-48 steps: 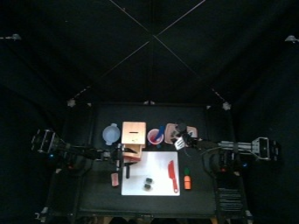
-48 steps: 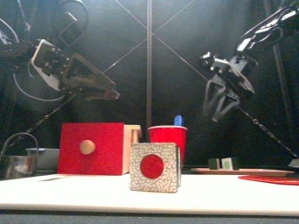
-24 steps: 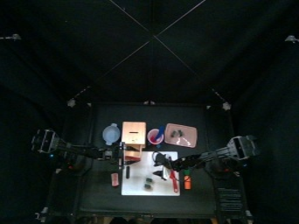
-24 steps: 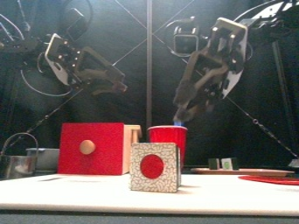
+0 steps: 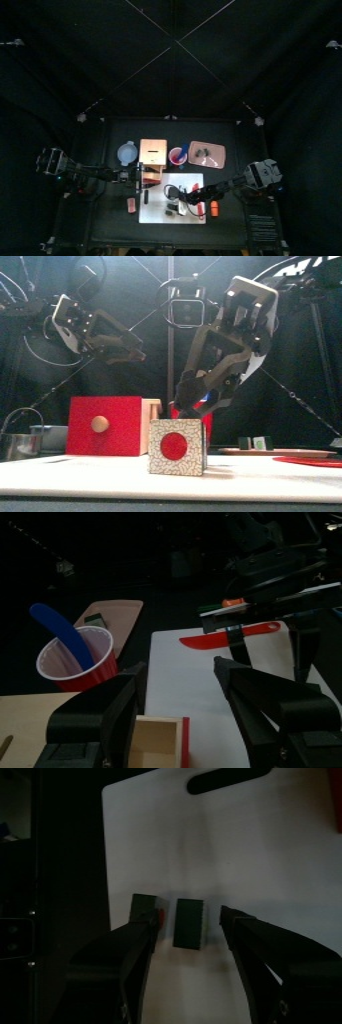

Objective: Place sushi on board then cut the sushi with the knife then place the pieces on the plate
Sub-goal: Place the 4 sushi pieces on the plate

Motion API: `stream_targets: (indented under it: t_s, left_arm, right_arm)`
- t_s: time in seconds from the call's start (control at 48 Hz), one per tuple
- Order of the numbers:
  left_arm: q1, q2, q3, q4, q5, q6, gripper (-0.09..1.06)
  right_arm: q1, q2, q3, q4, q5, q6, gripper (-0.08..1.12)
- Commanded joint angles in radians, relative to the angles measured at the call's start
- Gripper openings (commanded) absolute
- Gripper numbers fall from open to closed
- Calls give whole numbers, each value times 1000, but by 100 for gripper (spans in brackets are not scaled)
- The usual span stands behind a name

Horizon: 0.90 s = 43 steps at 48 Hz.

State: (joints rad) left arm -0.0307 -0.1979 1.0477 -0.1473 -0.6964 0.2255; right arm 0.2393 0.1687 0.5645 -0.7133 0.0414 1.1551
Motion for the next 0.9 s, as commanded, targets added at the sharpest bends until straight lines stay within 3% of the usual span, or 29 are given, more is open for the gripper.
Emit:
stream_targets:
  t_s: [0.021, 0.625, 0.896]
  left_arm:
    - [3, -9, -15, 2, -5, -2, 91]
    - [-3, -9, -8, 2, -5, -2, 91]
    - [-3, -9, -6, 2, -5, -2, 91]
  right_arm:
    - [0, -14, -18, 8, 2, 0, 86]
    - [-2, 28, -20, 20, 26, 0, 84]
    - [-3, 2, -23, 28, 64, -2, 63]
